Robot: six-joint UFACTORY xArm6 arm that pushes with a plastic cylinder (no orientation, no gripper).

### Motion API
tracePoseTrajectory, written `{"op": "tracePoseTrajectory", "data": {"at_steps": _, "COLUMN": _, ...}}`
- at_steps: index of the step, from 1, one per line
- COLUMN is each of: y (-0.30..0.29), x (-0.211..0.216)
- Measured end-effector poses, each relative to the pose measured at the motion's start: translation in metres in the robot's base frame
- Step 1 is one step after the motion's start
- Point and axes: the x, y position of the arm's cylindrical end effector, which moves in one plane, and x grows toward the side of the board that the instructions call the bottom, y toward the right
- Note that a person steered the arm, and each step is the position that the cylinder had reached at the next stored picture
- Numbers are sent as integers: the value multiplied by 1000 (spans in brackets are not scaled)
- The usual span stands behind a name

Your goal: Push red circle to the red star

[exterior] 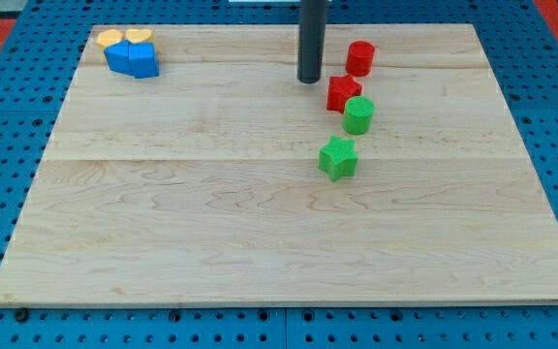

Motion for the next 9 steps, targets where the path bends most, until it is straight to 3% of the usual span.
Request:
{"op": "tracePoseTrajectory", "data": {"at_steps": 2, "y": 117, "x": 17}}
{"op": "tracePoseTrajectory", "data": {"at_steps": 3, "y": 149, "x": -37}}
{"op": "tracePoseTrajectory", "data": {"at_steps": 4, "y": 89, "x": -69}}
{"op": "tracePoseTrajectory", "data": {"at_steps": 5, "y": 18, "x": -53}}
{"op": "tracePoseTrajectory", "data": {"at_steps": 6, "y": -6, "x": -48}}
{"op": "tracePoseTrajectory", "data": {"at_steps": 7, "y": 77, "x": -69}}
{"op": "tracePoseTrajectory", "data": {"at_steps": 8, "y": 120, "x": -59}}
{"op": "tracePoseTrajectory", "data": {"at_steps": 9, "y": 73, "x": -27}}
